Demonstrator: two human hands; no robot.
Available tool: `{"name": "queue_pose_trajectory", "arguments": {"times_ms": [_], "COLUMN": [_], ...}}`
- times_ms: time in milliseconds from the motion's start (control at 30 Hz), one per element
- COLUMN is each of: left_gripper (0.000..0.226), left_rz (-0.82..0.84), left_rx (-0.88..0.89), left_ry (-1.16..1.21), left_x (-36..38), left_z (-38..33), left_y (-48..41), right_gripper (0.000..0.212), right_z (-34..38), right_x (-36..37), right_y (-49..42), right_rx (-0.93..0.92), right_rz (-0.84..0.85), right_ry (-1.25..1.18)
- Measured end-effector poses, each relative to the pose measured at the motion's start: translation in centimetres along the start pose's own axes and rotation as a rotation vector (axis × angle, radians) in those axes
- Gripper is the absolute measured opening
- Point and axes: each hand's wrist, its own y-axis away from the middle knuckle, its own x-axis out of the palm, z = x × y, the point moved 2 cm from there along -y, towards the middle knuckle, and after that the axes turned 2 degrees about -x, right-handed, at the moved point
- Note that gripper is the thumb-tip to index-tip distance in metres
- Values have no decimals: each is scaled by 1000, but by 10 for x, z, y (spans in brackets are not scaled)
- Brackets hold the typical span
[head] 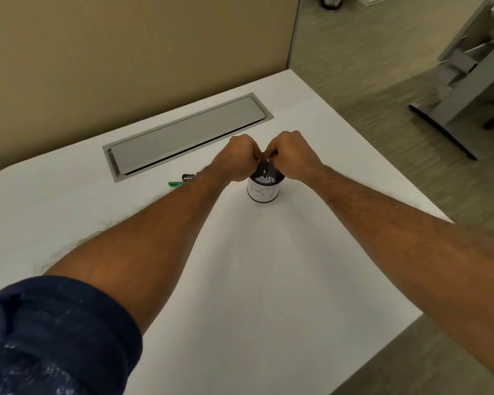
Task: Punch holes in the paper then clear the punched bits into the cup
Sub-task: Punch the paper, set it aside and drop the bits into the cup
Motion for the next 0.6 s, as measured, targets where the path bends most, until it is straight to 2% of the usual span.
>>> {"name": "queue_pose_trajectory", "arguments": {"times_ms": [100,233,333,467,600], "left_gripper": [30,21,22,35,41], "left_rz": [-45,-126,-90,36,-15], "left_rx": [27,42,63,108,143], "left_ry": [-56,-99,-78,-70,-73], "left_x": [1,2,-1,-6,-8], "left_z": [-2,-1,1,-1,-4], "left_y": [-2,-4,-5,-4,-4], "right_gripper": [26,22,25,26,22], "right_z": [-1,0,-1,-2,-2], "right_x": [-2,-4,-4,-4,-4], "right_y": [-2,-1,-1,-2,0], "right_rx": [13,9,-5,7,32], "right_rz": [-20,4,66,31,-7], "right_ry": [15,8,19,31,44]}}
